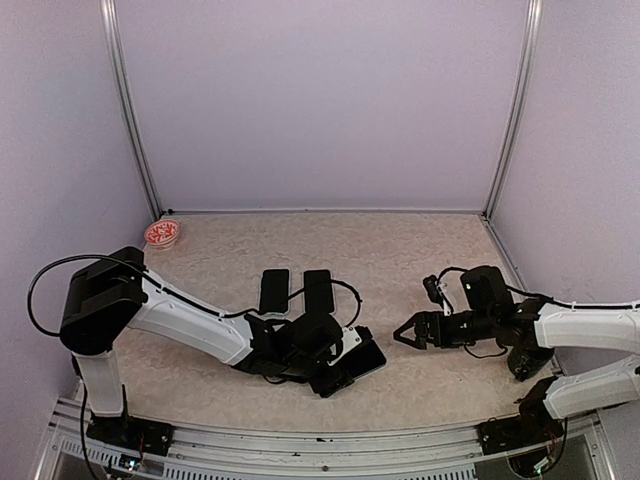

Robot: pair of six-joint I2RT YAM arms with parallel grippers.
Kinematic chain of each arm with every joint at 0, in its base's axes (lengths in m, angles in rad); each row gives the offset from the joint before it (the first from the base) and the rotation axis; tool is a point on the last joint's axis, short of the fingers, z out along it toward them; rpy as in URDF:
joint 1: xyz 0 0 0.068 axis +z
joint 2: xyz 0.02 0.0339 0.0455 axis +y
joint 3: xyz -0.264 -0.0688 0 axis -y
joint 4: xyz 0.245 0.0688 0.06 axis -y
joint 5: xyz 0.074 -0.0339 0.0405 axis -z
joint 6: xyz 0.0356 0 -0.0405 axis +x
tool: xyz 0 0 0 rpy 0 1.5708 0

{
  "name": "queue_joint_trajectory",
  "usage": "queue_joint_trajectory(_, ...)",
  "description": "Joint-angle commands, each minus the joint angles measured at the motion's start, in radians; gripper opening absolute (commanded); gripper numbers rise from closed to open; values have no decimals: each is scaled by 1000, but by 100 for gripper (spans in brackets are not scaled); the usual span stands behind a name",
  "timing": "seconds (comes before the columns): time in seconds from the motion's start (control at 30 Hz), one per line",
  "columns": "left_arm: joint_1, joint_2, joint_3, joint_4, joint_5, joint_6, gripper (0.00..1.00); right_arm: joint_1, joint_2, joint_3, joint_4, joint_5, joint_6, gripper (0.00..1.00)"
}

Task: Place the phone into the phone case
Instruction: Pick up the phone from the center of the board, then pass from the left arm to the right

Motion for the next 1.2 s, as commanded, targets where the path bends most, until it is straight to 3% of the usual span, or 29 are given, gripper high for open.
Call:
queue_joint_trajectory(0.0, 1, -57, -41, 46, -35, 13, 55, -9, 42, 4, 58, -83, -6, 100)
queue_joint_trajectory(0.67, -40, -141, -84, 135, -58, 37, 55, -9, 213, 54, 157, -234, -40, 97)
queue_joint_trajectory(0.97, -75, -170, -74, 148, -72, 61, 54, -10, 279, 79, 187, -329, -65, 91)
queue_joint_trajectory(1.17, -92, -180, -62, 141, -86, 76, 54, -9, 299, 74, 264, -470, -31, 86)
